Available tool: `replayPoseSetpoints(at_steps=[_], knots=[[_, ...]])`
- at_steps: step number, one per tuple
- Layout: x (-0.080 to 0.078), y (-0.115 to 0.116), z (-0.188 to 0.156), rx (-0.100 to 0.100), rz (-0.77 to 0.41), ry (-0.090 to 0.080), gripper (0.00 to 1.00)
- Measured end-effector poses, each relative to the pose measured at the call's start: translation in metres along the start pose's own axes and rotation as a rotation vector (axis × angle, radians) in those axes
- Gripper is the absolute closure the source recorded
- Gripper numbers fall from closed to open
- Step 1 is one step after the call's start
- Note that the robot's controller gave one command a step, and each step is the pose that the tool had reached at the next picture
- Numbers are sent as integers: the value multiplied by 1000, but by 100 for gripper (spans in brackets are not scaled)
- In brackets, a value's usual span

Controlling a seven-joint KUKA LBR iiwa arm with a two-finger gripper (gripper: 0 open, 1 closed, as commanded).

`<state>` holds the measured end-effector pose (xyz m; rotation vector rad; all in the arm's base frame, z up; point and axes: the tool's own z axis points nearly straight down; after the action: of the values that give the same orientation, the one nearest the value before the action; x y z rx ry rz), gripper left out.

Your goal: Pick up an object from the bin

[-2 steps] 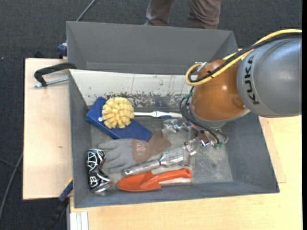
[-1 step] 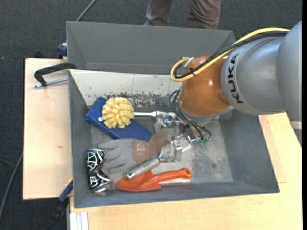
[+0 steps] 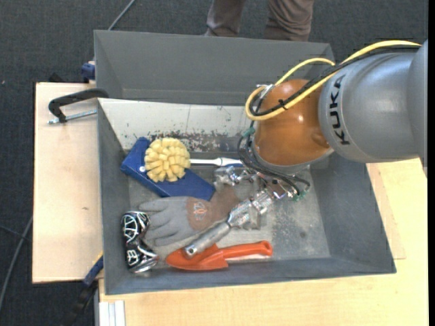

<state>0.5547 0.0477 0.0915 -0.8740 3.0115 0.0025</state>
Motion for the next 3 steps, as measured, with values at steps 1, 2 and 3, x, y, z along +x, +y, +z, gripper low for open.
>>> replayPoseSetpoints(at_steps=[1, 2, 3], knots=[[3, 34, 10, 1, -208, -3, 0], [-5, 39, 15, -2, -323, -7, 0], [1, 20, 18, 5, -569, -8, 0]])
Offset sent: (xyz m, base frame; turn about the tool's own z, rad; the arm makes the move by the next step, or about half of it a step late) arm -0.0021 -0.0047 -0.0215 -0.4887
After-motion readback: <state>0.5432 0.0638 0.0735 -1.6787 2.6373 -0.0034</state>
